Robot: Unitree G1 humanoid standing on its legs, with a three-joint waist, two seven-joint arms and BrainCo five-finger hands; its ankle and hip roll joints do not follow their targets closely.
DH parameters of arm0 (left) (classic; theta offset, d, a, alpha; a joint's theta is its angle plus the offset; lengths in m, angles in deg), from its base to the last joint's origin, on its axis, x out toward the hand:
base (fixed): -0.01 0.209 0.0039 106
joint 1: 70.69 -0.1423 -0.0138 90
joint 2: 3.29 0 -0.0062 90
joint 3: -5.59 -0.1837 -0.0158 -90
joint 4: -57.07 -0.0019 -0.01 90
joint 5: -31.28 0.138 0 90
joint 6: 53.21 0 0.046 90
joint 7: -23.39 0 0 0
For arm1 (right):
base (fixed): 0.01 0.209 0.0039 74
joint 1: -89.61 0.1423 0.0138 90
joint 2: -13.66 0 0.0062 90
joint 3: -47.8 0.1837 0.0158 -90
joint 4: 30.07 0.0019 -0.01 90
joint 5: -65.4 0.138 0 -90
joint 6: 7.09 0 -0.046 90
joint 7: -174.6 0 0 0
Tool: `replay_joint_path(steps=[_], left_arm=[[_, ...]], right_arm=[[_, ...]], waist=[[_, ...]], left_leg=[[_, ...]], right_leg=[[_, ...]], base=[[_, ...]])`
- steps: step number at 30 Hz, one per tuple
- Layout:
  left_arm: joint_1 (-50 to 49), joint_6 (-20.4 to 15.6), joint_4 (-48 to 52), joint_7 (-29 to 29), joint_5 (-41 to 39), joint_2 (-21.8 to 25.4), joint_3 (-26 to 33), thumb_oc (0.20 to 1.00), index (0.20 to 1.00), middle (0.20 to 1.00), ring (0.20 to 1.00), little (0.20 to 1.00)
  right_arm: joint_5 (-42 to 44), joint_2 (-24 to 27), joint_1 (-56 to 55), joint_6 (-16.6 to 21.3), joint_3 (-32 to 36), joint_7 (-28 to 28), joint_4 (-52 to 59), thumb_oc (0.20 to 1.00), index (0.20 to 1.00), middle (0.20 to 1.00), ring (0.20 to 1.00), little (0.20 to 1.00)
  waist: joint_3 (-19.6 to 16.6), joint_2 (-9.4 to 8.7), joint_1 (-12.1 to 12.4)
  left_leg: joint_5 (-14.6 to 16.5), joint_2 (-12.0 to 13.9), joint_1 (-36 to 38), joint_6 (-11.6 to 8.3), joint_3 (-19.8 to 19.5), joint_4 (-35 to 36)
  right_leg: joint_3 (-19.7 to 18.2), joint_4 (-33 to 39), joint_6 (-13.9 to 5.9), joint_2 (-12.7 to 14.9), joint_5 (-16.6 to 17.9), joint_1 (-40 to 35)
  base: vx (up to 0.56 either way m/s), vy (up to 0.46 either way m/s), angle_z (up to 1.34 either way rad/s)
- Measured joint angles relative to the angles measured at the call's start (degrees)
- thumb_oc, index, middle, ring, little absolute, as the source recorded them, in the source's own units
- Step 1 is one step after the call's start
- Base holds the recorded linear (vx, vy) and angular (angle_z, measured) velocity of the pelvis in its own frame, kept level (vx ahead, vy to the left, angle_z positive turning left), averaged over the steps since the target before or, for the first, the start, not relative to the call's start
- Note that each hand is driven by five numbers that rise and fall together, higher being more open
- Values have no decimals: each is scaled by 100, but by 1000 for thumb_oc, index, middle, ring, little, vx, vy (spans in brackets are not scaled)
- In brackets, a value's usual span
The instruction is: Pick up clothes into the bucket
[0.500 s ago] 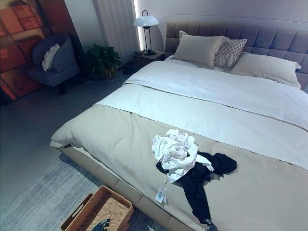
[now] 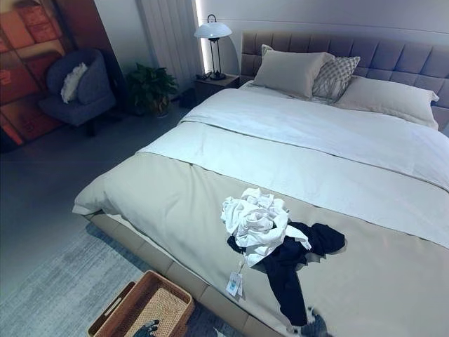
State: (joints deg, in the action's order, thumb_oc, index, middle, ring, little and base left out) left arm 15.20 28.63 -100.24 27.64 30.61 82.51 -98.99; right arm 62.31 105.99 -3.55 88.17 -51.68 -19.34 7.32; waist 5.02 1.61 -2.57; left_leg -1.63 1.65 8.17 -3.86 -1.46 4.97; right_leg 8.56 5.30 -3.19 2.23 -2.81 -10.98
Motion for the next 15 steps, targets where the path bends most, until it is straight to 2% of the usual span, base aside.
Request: replay_joint_path(steps=[4,8,11,13,15], left_arm=[[7,-3,75,68,-1,29,-2,1000,1000,1000,1000,1000],[49,-4,145,115,-1,61,-11,1000,1000,1000,1000,1000],[163,-7,153,190,-8,78,-11,1000,1000,1000,1000,1000],[431,-10,213,238,-13,45,-34,1000,1000,1000,1000,1000],[523,-13,278,299,-23,42,-65,1000,1000,1000,1000,1000]], right_arm=[[50,272,329,62,86,-167,662,1000,1000,1000,1000,1000],[19,546,730,43,217,-328,1200,1000,1000,1000,1000,1000],[-79,770,1222,47,268,-466,1285,1000,1000,1000,1000,1000],[-161,1150,1764,57,308,-598,1433,1000,1000,1000,1000,1000],[-265,1247,2181,53,308,-662,1454,1000,1000,1000,1000,1000]], waist=[[42,-39,25],[236,-31,27],[457,17,29],[770,80,56],[929,123,57]], left_leg=[[-5,-11,-119,5,-16,-16],[-24,-43,-264,27,-47,-53],[-39,-112,-554,44,-139,-171],[-105,-171,-878,73,-217,-288],[-106,-192,-1066,73,-281,-391]], right_leg=[[5,-18,-3,4,20,101],[31,-25,-21,31,66,210],[133,-130,-41,75,70,426],[174,-281,-49,136,78,729],[249,-379,-61,180,66,882]], base=[[-32,18,2],[-54,19,4],[-77,21,14],[-56,24,21],[-11,24,16]])
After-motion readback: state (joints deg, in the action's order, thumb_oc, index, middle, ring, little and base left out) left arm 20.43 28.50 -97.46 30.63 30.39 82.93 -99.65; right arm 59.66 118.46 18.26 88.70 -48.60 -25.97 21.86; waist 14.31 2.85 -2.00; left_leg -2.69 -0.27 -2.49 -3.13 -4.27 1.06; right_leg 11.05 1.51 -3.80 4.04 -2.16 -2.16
